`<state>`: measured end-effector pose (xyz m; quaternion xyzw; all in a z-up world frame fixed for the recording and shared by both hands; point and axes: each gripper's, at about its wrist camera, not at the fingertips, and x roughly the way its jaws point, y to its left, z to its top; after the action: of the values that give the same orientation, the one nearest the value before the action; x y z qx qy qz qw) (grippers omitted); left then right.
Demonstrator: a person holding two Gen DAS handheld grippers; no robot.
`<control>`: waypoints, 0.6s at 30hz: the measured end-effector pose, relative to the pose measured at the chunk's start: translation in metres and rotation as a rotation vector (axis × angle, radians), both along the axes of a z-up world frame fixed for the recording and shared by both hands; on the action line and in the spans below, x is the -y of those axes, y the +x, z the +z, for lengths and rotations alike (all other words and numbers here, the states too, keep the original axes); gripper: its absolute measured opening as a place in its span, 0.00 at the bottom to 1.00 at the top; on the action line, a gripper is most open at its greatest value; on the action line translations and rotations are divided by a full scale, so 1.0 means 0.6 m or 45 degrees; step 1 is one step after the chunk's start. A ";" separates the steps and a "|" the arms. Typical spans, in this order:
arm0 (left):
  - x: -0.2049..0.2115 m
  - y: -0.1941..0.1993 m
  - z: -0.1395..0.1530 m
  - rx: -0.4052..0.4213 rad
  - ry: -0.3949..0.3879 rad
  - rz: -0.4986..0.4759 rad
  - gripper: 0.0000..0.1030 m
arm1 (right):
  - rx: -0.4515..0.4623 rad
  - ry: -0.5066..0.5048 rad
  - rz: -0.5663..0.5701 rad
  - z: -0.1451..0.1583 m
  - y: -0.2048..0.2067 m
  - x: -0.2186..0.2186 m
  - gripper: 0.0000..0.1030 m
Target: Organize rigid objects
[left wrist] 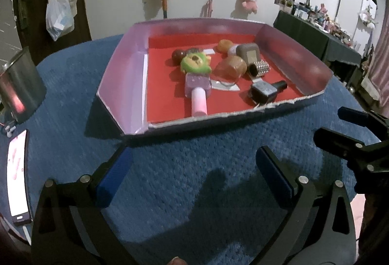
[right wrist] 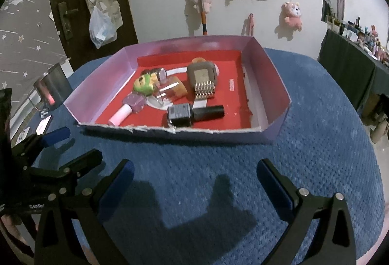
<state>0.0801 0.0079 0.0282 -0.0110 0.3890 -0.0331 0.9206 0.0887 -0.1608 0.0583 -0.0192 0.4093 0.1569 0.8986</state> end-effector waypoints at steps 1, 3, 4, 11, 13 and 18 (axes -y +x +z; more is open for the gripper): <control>0.001 0.000 -0.002 -0.006 0.000 0.000 1.00 | -0.006 0.000 -0.001 -0.002 -0.001 0.002 1.00; 0.003 -0.002 -0.008 -0.020 0.003 -0.002 1.00 | -0.024 -0.003 -0.004 -0.007 -0.001 0.005 1.00; 0.003 -0.002 -0.010 -0.026 0.003 -0.004 1.00 | -0.033 -0.003 -0.005 -0.010 -0.001 0.006 1.00; 0.006 -0.006 -0.024 -0.063 -0.005 -0.011 1.00 | -0.089 -0.008 -0.010 -0.031 -0.004 0.017 1.00; 0.006 -0.006 -0.027 -0.072 -0.007 -0.012 1.00 | -0.097 -0.012 -0.010 -0.036 -0.005 0.018 1.00; 0.009 -0.008 -0.035 -0.093 -0.003 -0.018 1.00 | -0.117 -0.013 -0.012 -0.045 -0.005 0.020 1.00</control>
<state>0.0751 0.0023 0.0072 -0.0106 0.4225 -0.0396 0.9054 0.0857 -0.1726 0.0315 -0.0146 0.4510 0.1514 0.8795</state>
